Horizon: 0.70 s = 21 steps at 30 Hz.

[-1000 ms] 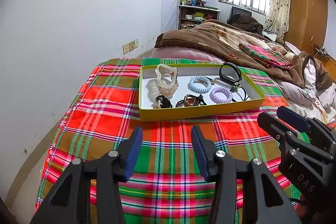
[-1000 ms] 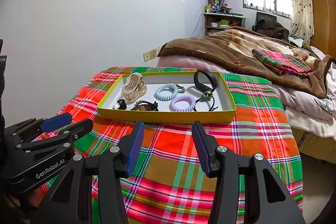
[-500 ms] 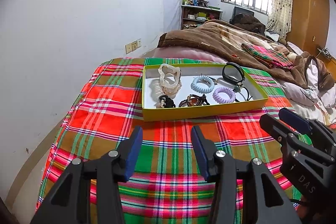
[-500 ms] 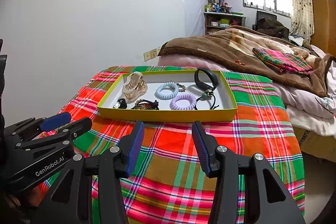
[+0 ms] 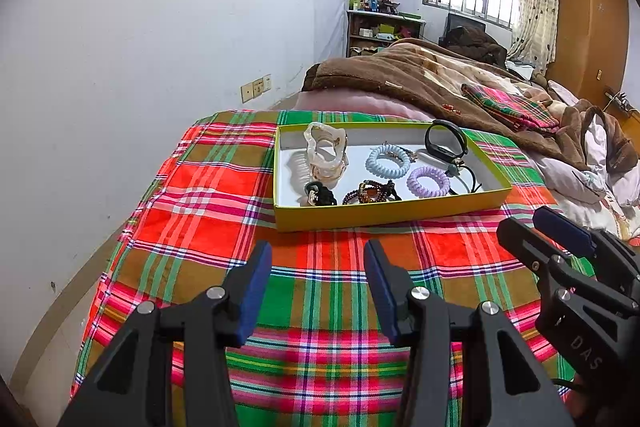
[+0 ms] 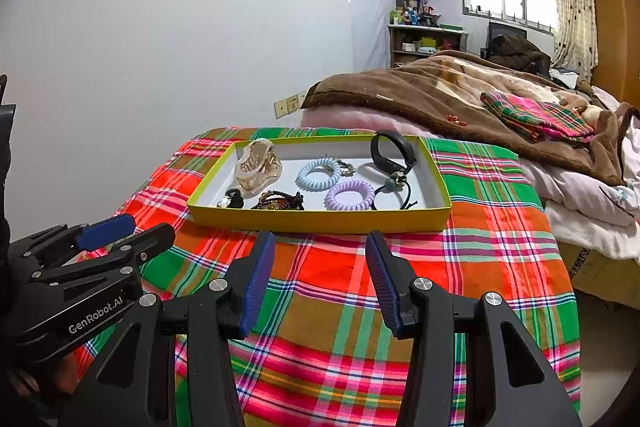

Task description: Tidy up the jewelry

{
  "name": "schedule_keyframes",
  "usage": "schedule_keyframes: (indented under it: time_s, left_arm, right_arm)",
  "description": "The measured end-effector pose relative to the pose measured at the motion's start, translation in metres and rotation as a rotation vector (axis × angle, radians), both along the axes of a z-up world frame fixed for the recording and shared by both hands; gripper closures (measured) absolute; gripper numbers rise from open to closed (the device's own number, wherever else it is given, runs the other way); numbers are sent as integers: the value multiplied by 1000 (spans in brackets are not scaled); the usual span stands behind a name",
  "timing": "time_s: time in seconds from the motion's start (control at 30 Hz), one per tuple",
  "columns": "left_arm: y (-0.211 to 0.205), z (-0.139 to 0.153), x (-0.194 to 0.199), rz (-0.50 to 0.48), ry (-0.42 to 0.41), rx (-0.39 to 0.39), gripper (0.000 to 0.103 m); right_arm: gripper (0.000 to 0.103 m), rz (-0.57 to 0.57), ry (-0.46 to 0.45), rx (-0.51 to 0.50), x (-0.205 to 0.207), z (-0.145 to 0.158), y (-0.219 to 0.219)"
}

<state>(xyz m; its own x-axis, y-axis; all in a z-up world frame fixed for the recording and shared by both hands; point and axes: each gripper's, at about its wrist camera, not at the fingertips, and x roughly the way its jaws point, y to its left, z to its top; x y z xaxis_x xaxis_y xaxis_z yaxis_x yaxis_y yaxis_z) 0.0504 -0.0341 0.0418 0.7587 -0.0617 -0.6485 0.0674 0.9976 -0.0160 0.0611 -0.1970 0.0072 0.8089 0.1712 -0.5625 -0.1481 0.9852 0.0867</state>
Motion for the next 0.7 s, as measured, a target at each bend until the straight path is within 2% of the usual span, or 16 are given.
schedule_keyframes:
  time_s: [0.7]
  left_arm:
    - [-1,-3,0,-2,8,3,53]
  right_arm:
    - [55,1,6,3,1,0,-1]
